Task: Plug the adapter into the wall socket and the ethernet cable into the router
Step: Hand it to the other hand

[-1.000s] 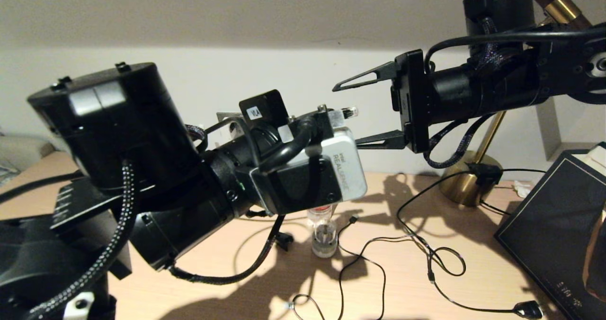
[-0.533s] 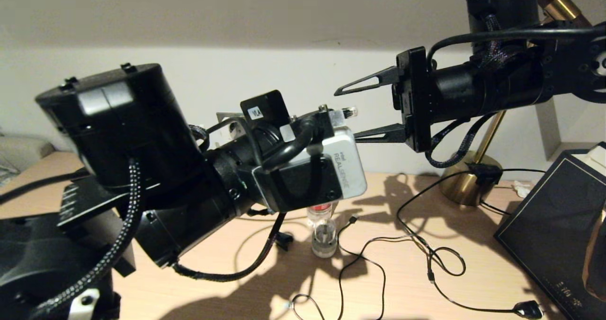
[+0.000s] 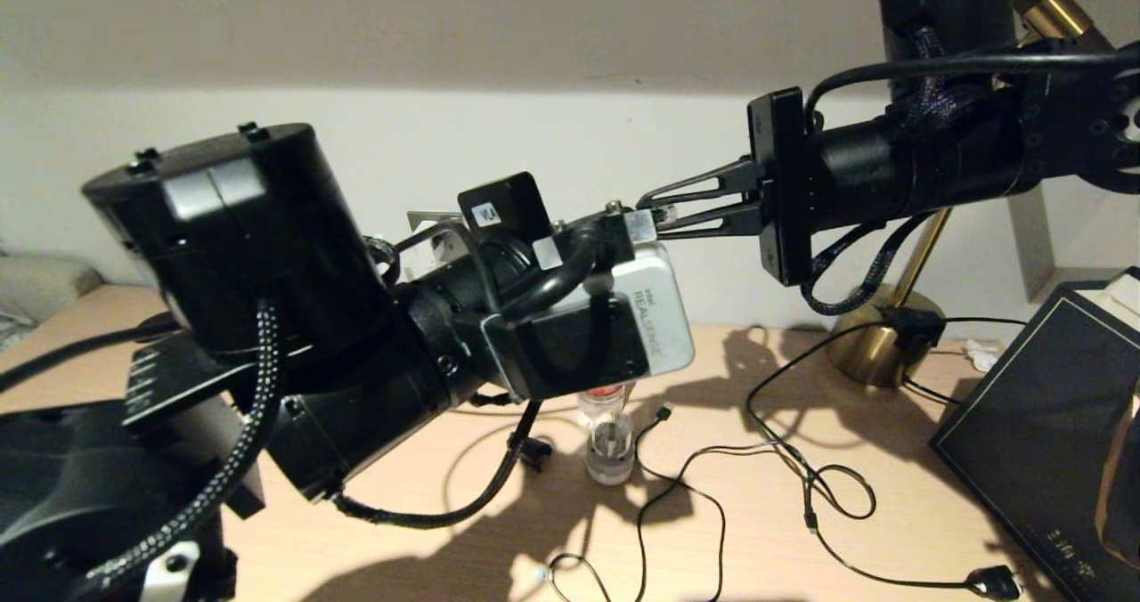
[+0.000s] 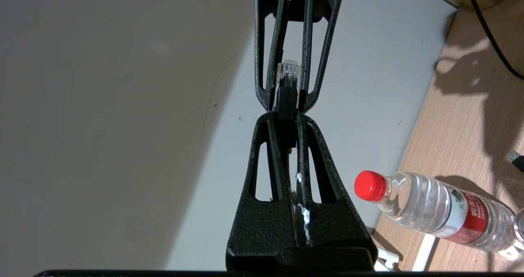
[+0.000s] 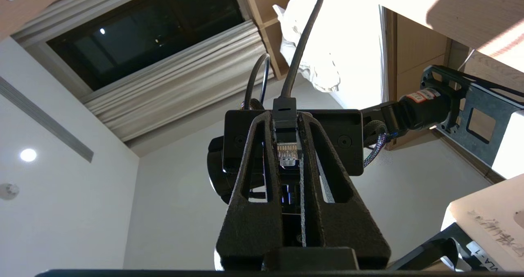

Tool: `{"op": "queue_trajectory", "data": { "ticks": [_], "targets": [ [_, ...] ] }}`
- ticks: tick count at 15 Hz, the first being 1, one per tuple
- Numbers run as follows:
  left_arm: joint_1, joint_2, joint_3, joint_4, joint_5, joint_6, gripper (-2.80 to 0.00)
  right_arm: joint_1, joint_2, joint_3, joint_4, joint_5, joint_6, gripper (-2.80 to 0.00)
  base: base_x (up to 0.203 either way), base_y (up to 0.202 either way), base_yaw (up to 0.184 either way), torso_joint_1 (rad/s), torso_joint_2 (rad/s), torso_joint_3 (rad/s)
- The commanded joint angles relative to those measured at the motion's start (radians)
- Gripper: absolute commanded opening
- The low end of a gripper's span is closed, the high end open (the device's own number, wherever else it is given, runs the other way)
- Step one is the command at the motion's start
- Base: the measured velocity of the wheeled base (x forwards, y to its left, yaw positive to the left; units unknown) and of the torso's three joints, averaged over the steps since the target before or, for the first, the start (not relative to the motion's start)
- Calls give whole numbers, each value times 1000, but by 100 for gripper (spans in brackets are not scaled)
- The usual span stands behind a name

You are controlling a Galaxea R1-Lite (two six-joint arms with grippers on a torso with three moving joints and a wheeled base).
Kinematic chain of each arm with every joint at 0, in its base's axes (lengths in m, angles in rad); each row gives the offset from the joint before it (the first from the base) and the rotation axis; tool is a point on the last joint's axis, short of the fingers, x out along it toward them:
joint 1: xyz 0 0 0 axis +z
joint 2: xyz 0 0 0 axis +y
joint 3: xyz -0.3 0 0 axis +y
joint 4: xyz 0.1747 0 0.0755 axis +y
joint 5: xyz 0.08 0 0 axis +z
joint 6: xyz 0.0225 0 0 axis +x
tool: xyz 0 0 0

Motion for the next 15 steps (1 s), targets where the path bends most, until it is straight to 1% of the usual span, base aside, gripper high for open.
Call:
{"op": "queue_trajectory", "data": {
  "ticks": [1,3,4,9,10,11,13,14,15],
  "targets": [
    [0,1,3,-6,-2,4,-280,1,3,1,2,6,8,-280,0,0,0,0,0,0],
    [0,1,0,-7,-2,4,-280,2,4,0,1,6,8,-280,0,0,0,0,0,0],
    [0,1,3,-10,-2,5,0,2,3,0,2,6,8,-280,0,0,0,0,0,0],
    [1,-24,16,-19,-2,5,0,1,-1,1,2,5,9,-280,0,0,0,0,0,0],
    [6,-47,38,-17,-4,5,0,1,-7,6,2,5,9,-280,0,0,0,0,0,0],
    [23,-72,85,-18,-21,5,0,1,-13,15,2,5,8,-280,0,0,0,0,0,0],
    [98,-100,192,-38,-133,5,0,-2,-13,20,2,5,8,-280,0,0,0,0,0,0],
    [127,-101,240,-91,-190,5,0,-4,-13,27,2,5,8,-280,0,0,0,0,0,0],
    [144,-88,263,-163,-239,5,0,-4,-14,32,2,6,8,-280,0,0,0,0,0,0]
  ]
}}
